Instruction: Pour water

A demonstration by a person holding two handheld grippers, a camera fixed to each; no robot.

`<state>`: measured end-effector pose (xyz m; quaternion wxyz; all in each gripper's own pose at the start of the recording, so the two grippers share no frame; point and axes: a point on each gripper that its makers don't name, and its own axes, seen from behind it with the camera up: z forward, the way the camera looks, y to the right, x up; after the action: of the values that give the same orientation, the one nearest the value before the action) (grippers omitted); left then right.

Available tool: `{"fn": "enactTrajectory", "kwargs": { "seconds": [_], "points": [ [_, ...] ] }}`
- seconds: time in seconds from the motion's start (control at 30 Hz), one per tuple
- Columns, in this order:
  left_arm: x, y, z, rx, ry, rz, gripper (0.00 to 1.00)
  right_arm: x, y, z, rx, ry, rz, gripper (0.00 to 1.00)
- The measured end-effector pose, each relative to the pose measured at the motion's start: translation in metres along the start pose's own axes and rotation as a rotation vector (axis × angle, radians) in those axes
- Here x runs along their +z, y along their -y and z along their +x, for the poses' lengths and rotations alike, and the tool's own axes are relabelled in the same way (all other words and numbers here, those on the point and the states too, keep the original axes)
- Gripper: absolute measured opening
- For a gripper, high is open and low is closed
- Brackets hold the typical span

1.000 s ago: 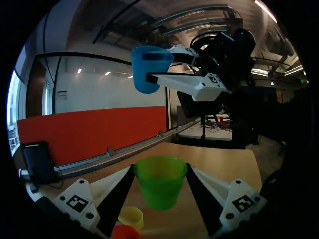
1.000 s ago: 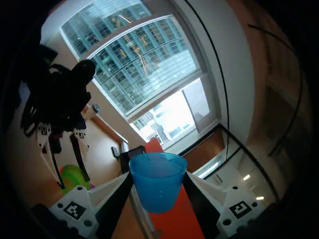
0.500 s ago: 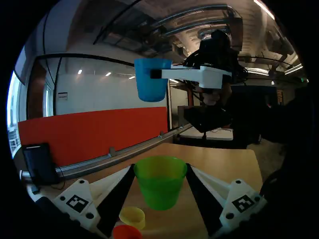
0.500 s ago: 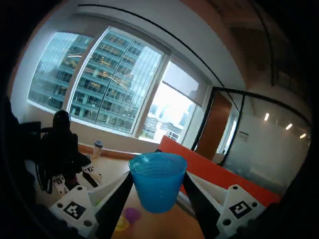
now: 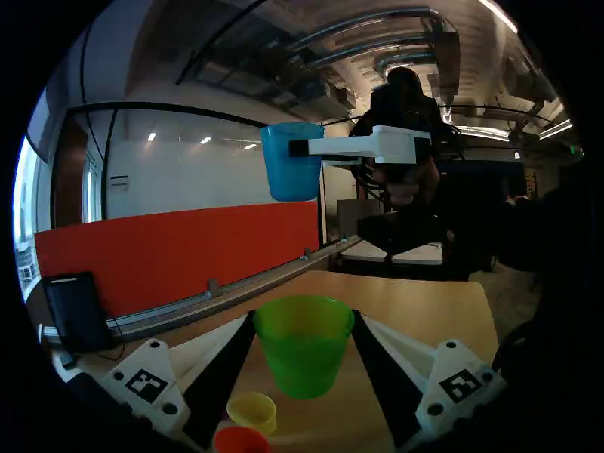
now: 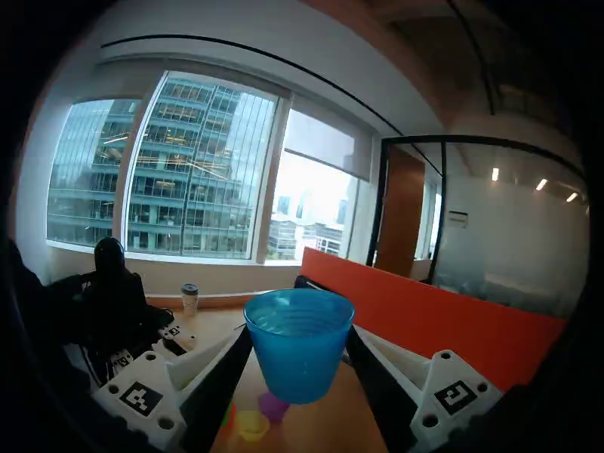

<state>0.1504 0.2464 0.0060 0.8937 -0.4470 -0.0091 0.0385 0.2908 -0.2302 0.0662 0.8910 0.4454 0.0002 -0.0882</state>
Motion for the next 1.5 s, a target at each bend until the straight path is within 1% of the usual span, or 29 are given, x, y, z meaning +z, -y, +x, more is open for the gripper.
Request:
{"fn": "enactTrajectory", "kwargs": {
  "seconds": [0.2, 0.57, 0.77, 0.9, 1.17, 1.3, 1.5],
  "points": [
    [0.002, -0.003, -0.001, 0.004, 0.003, -0.007, 0.90, -0.004, 0.002, 0.000, 0.017, 0.006, 0.006, 0.89],
    [0.002, -0.007, -0.001, 0.011, 0.011, -0.017, 0.90, -0.010, 0.009, -0.006, 0.098, 0.014, 0.031, 0.89],
    [0.002, -0.009, -0.005, 0.020, 0.027, -0.023, 0.90, -0.015, 0.011, -0.017, 0.138, 0.042, 0.041, 0.90],
    [0.002, -0.013, -0.009, 0.018, 0.040, -0.034, 0.90, -0.019, 0.010, -0.030, 0.144, 0.073, 0.040, 0.90],
    [0.001, -0.018, -0.026, 0.031, 0.091, -0.051, 0.90, -0.030, 0.009, -0.064, 0.123, 0.145, 0.033, 0.90],
    [0.001, -0.021, -0.038, 0.026, 0.123, -0.060, 0.90, -0.035, 0.012, -0.084, 0.124, 0.184, 0.034, 0.90],
    [0.002, -0.024, -0.059, 0.034, 0.179, -0.071, 0.90, -0.041, 0.015, -0.112, 0.129, 0.226, 0.040, 0.90]
  ]
}}
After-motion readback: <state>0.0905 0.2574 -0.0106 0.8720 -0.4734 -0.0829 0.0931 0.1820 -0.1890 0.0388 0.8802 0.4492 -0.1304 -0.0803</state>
